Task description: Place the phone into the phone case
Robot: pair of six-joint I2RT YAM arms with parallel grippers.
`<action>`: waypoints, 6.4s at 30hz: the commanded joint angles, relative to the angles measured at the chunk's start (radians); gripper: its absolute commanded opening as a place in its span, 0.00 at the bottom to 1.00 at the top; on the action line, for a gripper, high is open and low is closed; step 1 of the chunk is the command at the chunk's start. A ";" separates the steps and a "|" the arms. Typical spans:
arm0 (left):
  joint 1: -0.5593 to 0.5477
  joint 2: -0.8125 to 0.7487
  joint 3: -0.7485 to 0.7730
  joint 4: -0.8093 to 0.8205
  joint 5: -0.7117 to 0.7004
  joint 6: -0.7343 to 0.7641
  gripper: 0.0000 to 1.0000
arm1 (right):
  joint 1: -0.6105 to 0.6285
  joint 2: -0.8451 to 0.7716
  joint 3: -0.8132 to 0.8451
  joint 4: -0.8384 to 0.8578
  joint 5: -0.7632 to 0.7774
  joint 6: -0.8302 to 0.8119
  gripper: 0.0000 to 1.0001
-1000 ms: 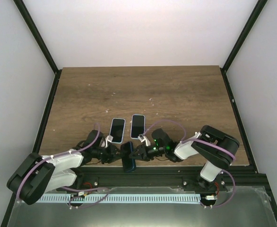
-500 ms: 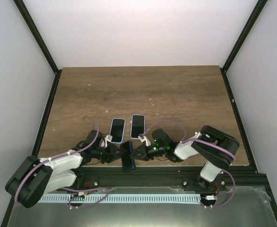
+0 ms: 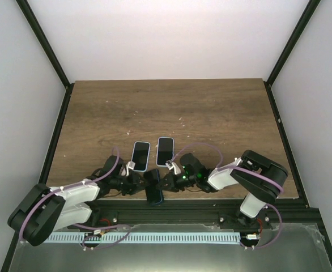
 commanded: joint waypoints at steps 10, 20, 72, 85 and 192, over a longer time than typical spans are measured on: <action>0.007 -0.310 0.126 -0.281 -0.033 -0.010 0.67 | 0.007 -0.275 0.070 -0.214 0.115 -0.139 0.05; 0.011 -0.460 0.136 -0.071 0.133 -0.061 0.75 | -0.002 -0.625 0.107 -0.377 0.329 -0.129 0.07; 0.004 -0.379 0.058 0.506 0.225 -0.177 0.11 | -0.008 -0.642 0.177 -0.341 0.065 -0.123 0.28; 0.004 -0.371 0.139 0.482 0.183 -0.050 0.06 | -0.008 -0.691 0.088 -0.337 -0.014 -0.058 0.55; 0.003 -0.342 0.307 0.145 0.212 0.195 0.00 | -0.054 -0.667 0.248 -0.541 0.023 -0.234 0.68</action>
